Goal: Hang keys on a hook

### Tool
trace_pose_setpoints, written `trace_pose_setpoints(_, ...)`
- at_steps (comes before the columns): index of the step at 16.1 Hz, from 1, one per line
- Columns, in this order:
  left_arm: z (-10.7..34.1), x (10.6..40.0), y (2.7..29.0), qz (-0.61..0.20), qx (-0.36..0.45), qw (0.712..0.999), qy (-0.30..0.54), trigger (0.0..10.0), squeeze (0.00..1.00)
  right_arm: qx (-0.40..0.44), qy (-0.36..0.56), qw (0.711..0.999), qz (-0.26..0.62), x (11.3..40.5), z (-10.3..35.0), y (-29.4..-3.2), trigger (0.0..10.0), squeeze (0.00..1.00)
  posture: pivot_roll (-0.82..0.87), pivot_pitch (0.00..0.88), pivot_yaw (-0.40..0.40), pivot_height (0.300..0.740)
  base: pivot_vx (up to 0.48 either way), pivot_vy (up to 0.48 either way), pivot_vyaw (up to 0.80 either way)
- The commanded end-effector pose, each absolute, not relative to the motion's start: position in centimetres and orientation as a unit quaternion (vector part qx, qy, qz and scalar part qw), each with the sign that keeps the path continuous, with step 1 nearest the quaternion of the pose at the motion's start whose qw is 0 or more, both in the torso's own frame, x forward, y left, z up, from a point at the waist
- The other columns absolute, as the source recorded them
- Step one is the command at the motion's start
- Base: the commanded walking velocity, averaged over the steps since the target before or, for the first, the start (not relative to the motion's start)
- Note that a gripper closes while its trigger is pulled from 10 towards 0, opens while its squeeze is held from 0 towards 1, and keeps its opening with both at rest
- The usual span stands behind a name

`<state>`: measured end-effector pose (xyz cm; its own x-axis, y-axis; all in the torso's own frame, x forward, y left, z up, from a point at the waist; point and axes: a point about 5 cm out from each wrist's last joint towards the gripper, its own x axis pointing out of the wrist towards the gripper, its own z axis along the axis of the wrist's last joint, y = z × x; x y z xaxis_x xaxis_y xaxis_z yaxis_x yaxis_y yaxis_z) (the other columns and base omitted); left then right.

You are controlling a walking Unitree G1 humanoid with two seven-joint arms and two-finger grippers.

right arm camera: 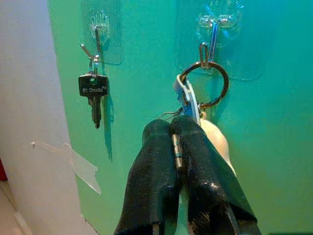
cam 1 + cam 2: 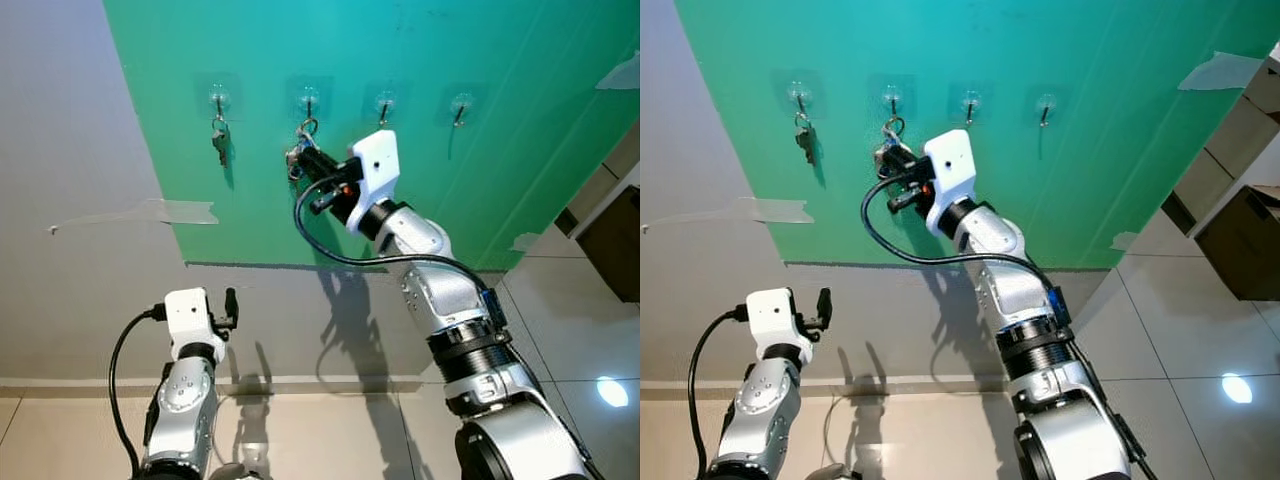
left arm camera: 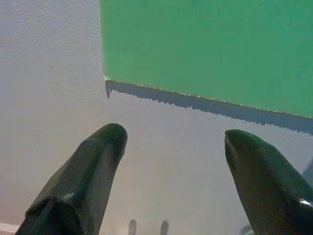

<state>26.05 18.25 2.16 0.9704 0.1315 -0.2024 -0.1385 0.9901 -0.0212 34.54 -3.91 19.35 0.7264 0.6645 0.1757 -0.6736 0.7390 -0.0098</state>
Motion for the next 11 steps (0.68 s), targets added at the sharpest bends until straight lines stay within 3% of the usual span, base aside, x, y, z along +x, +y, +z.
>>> trace_pose_setpoints(1,2.33,26.12,18.11,0.063,-0.017,0.993,0.1,10.0,0.0,0.023,-0.064,0.936,0.346,34.63,18.21,-4.52,10.0,0.0,0.03,0.0,-0.06,0.74,0.0,0.0,0.0)
trace_pose_setpoints(5,2.37,26.09,18.27,0.062,-0.016,0.993,0.1,10.0,0.0,0.029,-0.061,0.942,0.329,34.88,18.04,-4.83,10.0,0.0,0.03,0.0,-0.06,0.74,0.0,0.0,0.0)
trace_pose_setpoints(6,2.38,26.09,18.28,0.062,-0.016,0.993,0.1,10.0,0.0,0.021,-0.058,0.946,0.319,35.11,17.93,-4.96,10.0,0.22,0.03,0.0,-0.061,0.74,0.0,0.0,0.0)
trace_pose_setpoints(7,2.39,26.06,18.29,0.063,-0.016,0.993,0.1,10.0,0.0,0.008,-0.052,0.947,0.318,35.24,17.65,-4.92,10.0,1.0,0.03,0.0,-0.061,0.74,0.0,0.0,0.0)
trace_pose_setpoints(11,2.4,25.92,18.16,0.064,-0.017,0.993,0.101,10.0,0.0,0.0,-0.043,0.952,0.302,35.56,17.3,-5.24,10.0,1.0,0.03,0.0,-0.067,0.74,0.0,0.0,0.0)
